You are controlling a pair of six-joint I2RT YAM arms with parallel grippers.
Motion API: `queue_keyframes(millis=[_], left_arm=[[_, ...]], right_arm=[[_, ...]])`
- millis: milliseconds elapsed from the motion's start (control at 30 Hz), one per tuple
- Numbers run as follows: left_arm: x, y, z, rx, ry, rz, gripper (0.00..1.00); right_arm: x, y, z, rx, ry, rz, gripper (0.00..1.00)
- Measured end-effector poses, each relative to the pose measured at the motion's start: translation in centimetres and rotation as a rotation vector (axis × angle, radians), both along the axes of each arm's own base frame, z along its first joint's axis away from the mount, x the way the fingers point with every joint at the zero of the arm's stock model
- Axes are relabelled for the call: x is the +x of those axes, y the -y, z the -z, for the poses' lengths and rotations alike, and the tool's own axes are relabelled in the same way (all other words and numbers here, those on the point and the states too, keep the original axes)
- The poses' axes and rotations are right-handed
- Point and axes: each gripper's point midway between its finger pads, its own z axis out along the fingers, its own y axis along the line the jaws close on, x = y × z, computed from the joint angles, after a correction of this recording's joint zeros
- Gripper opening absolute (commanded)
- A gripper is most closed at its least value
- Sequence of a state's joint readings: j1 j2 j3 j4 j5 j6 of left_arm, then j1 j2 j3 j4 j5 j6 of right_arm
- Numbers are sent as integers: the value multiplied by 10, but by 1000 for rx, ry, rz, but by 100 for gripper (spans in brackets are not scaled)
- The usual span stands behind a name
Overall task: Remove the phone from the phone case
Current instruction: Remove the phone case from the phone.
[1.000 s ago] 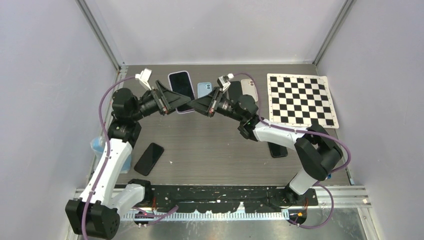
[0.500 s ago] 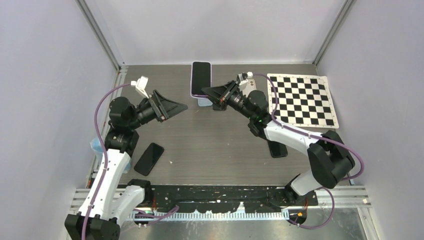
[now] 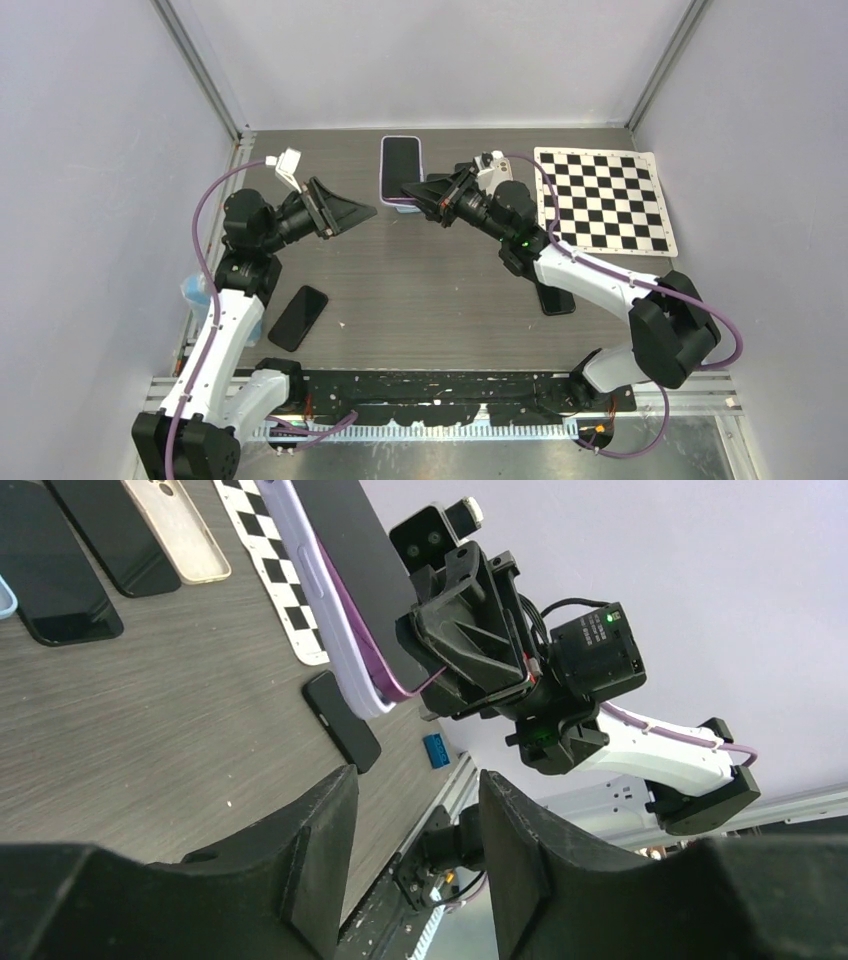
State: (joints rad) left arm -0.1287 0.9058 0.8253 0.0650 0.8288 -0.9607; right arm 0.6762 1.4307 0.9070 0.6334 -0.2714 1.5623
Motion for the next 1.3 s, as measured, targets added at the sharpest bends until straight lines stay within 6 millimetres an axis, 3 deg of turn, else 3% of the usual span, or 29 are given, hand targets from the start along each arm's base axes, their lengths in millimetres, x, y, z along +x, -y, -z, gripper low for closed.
queue_keyframes(millis=[133,400,567,800,1000,1133,1300], left_arm=[[0,1,3,4,13,5,54],[0,1,7,29,51,0,36],[0,-1,11,39,60,-9,37],[1,-2,11,41,68,-20,49],[3,-1,9,26,82,-23,54],[5,-1,6,19,98,-26,55],[11,-2,8,17,86,-42,47]], right_arm=[[-8,-7,6,-10,-32,-26,1],[-20,-15,-2,35,-62,-69,1],[-21,-15,-8,65,-67,-77,1],[-22,-15,-16,99,-64,-85,1],[-19,-19,-9,106,-87,-91,1],[-16,-22,-1,100,-111,-94,1],[-16,-23,-1,113,-115,-102,1]])
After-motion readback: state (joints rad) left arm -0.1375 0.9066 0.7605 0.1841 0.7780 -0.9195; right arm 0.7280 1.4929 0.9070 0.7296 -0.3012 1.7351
